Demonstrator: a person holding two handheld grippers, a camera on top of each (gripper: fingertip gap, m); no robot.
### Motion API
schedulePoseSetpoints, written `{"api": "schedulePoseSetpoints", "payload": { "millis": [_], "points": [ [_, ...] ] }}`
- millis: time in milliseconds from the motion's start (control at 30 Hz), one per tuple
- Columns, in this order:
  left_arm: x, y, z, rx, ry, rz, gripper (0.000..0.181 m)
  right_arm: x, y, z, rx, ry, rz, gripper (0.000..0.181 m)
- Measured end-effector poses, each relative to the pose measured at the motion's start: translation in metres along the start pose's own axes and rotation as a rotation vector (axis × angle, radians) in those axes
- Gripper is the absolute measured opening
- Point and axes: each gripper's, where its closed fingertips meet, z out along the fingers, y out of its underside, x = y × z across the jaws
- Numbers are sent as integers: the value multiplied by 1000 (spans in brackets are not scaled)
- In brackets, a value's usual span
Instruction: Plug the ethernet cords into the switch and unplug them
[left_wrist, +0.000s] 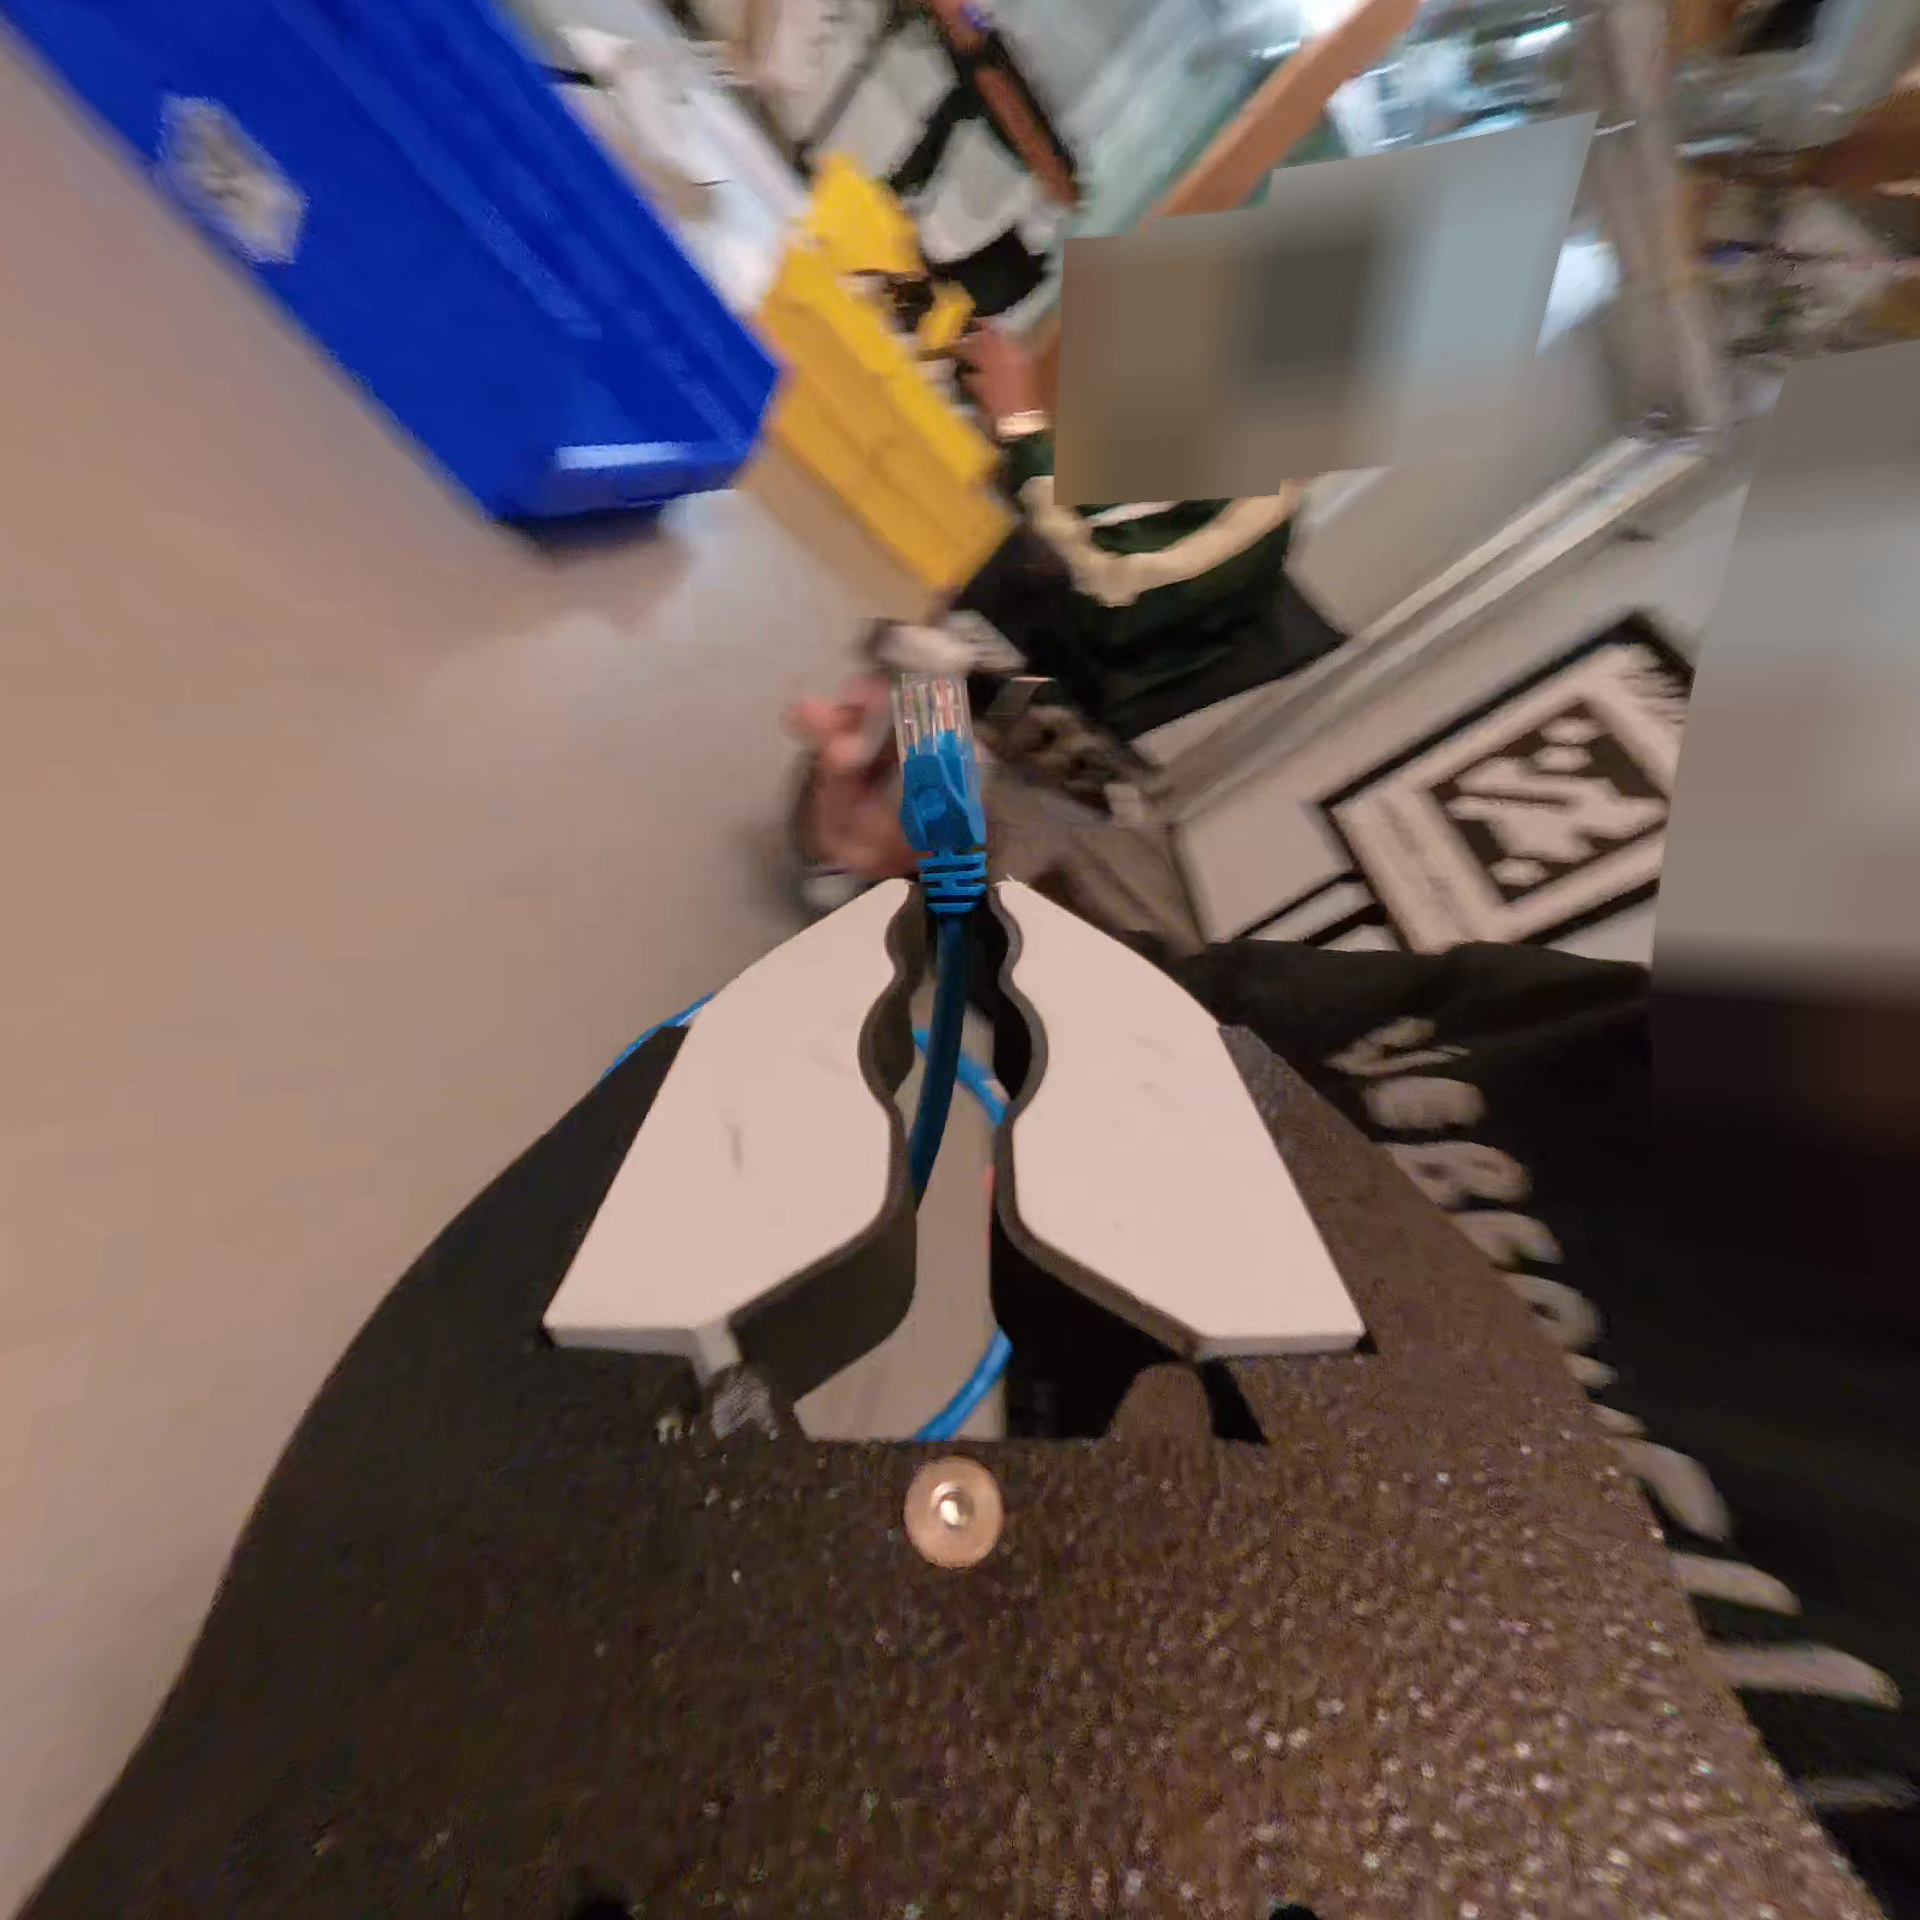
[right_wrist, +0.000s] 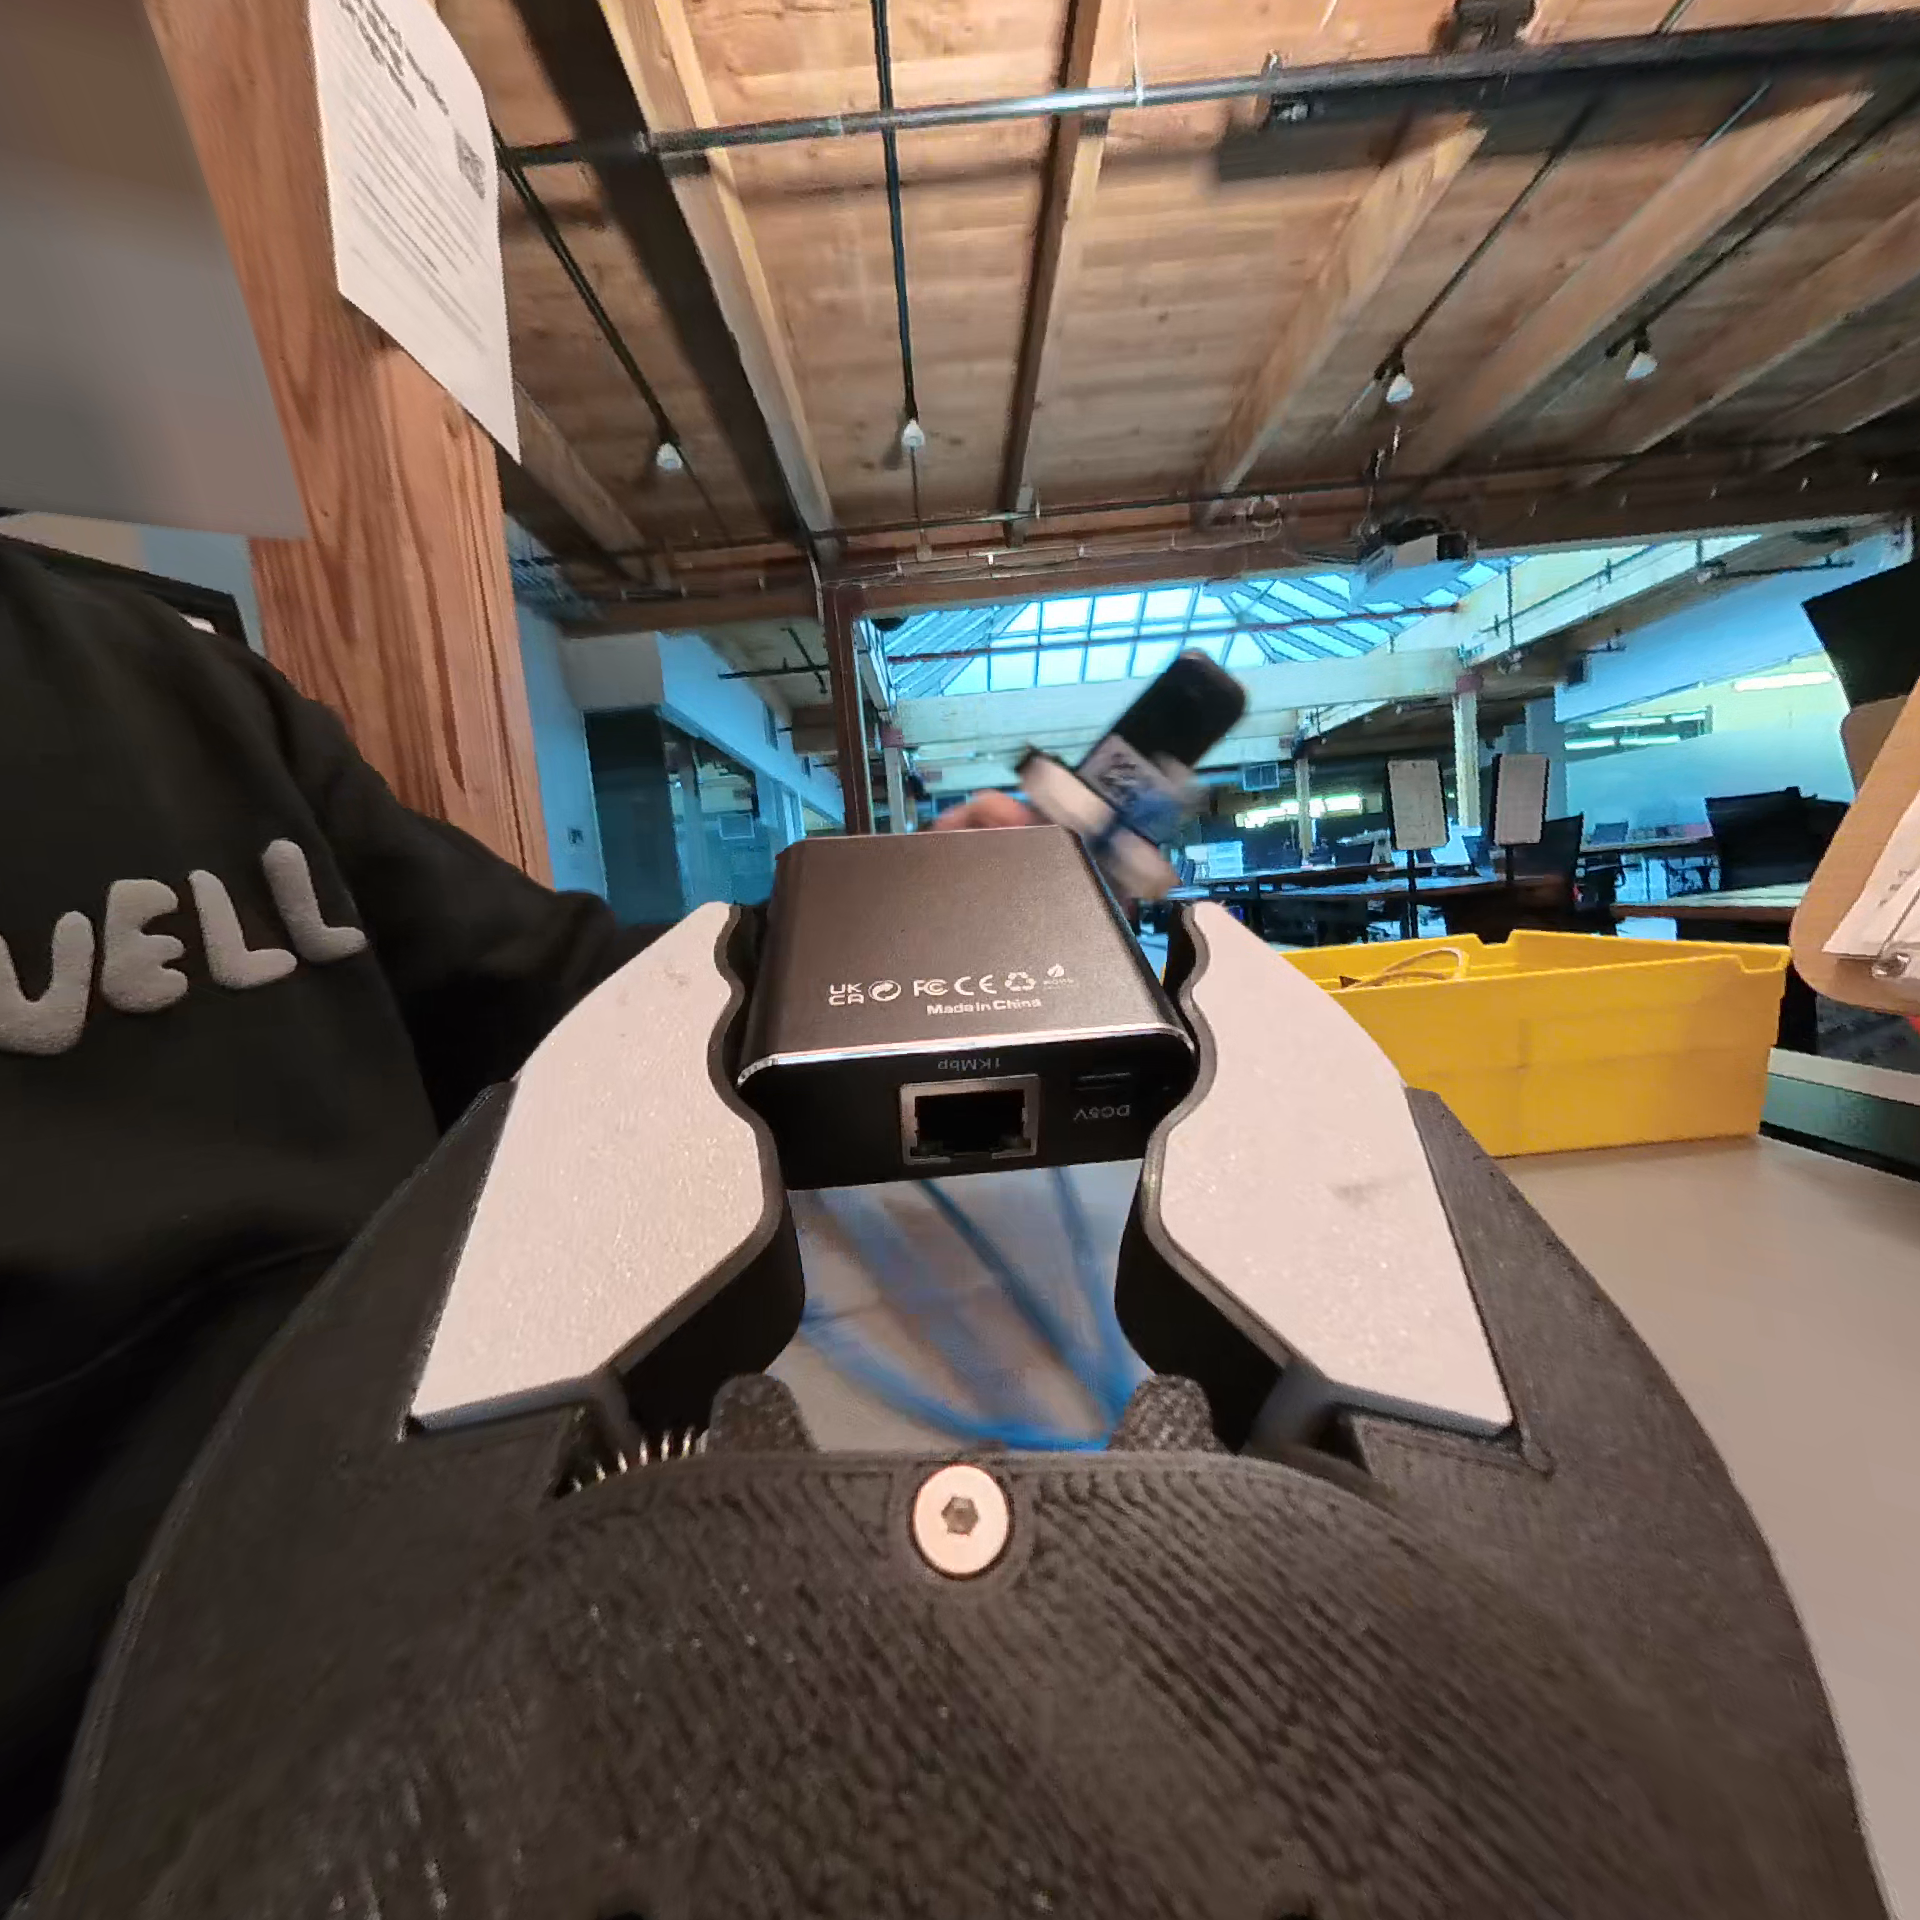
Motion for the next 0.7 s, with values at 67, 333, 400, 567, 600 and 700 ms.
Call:
{"api": "schedulePoseSetpoints", "payload": {
  "millis": [67, 333, 400, 567, 600, 700],
  "points": [
    [-37, -2, -3, -33, -110, 49, 10, 0, 4, 1, -24, 0, -5, 77],
    [-68, 17, 17, -212, -203, 120, 9, 2, 13, 4, -73, 16, -21, 77],
    [-72, 32, 21, -289, -251, 166, 9, 2, 12, 4, -72, 18, -21, 77],
    [-77, 82, 34, -477, -313, 240, 9, 3, 14, 4, -84, 21, -23, 77],
    [-78, 92, 37, -511, -315, 252, 9, 2, 15, 4, -90, 18, -24, 77],
    [-79, 113, 43, -600, -332, 286, 9, 2, 18, 6, -107, 16, -26, 77]
  ]
}}
